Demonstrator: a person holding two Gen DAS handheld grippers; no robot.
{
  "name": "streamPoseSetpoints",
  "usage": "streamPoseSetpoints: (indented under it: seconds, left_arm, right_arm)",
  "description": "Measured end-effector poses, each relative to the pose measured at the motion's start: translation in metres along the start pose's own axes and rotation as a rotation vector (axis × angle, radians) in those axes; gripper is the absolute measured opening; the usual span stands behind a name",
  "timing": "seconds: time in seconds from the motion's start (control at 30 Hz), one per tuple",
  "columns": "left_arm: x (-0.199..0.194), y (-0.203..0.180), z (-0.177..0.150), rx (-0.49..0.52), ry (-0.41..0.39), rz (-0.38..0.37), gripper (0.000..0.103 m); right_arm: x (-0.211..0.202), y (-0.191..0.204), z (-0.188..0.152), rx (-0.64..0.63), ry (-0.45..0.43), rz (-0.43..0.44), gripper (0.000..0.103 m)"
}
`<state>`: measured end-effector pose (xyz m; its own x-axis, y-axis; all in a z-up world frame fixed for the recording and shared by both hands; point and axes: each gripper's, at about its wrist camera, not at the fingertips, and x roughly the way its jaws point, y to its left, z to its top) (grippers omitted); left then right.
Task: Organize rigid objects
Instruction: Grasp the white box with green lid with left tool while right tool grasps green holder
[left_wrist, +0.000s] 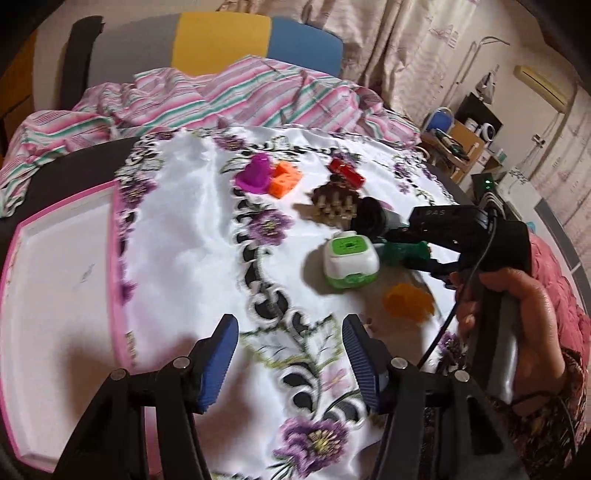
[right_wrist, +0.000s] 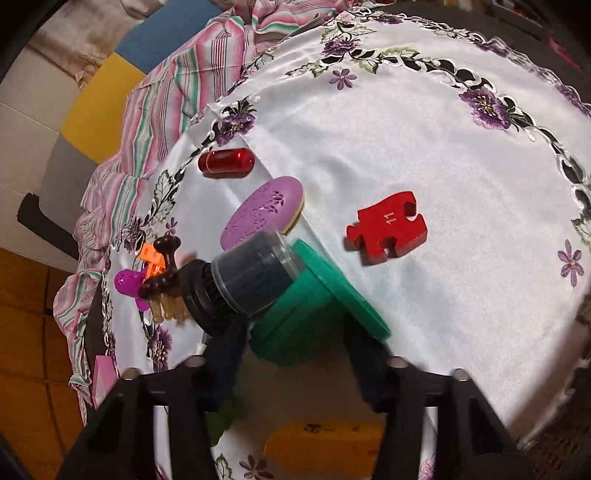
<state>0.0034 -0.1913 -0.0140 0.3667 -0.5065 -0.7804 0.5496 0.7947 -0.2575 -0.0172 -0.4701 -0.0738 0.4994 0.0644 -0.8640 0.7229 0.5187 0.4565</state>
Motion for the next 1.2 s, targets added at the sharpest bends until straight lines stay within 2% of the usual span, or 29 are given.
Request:
streamPoseSetpoints:
  seconds: [0.13, 0.27, 0.47, 0.53, 0.63, 0.73, 0.9, 0.97, 1.07, 1.2]
  left_arm:
    - [0.016, -0.015, 0.011, 0.028, 0.007, -0.046, 0.059]
    - [0.04, -0.03, 0.023, 0.052, 0.043, -0.071, 0.059]
    - [0.07, -0.05, 0.045, 0.118, 0.069, -0.034, 0.061]
    - [0.084, -0.052, 0.052, 0.126, 0.096, -0.055, 0.061]
    - [0.098, -0.053, 0.054, 0.141, 0.127, -0.032, 0.061]
    - [0.113, -0.053, 0.051, 0.139, 0.164, -0.04, 0.059]
    - [0.116, -0.039, 0.047, 0.045, 0.159, -0.118, 0.053]
    - [0.112, -0.037, 0.043, 0.049, 0.149, -0.114, 0.053]
    - [0.105, -0.033, 0.04, 0.057, 0.126, -0.085, 0.053]
    - [0.089, -0.015, 0.033, 0.004, 0.098, -0.098, 0.053]
  right_arm:
    - [-0.002, 0.002, 0.001, 0.001, -0.025, 0.016, 0.039]
    - [-0.012, 0.007, 0.002, -0.02, -0.076, 0.038, 0.038]
    - [-0.017, 0.006, 0.004, -0.02, -0.104, 0.036, 0.035]
    - [-0.017, 0.006, 0.004, -0.015, -0.105, 0.027, 0.035]
    - [-0.015, 0.006, 0.005, -0.016, -0.103, 0.014, 0.035]
    - [-0.011, 0.01, 0.005, -0.043, -0.09, -0.005, 0.035]
    - [0.002, -0.002, 0.009, 0.015, -0.04, 0.001, 0.034]
    - [0.005, -0.006, 0.009, 0.036, -0.027, 0.003, 0.032]
    - [0.002, 0.0, 0.007, 0.003, -0.044, 0.009, 0.031]
    - [-0.003, 0.003, 0.007, -0.009, -0.064, 0.032, 0.031]
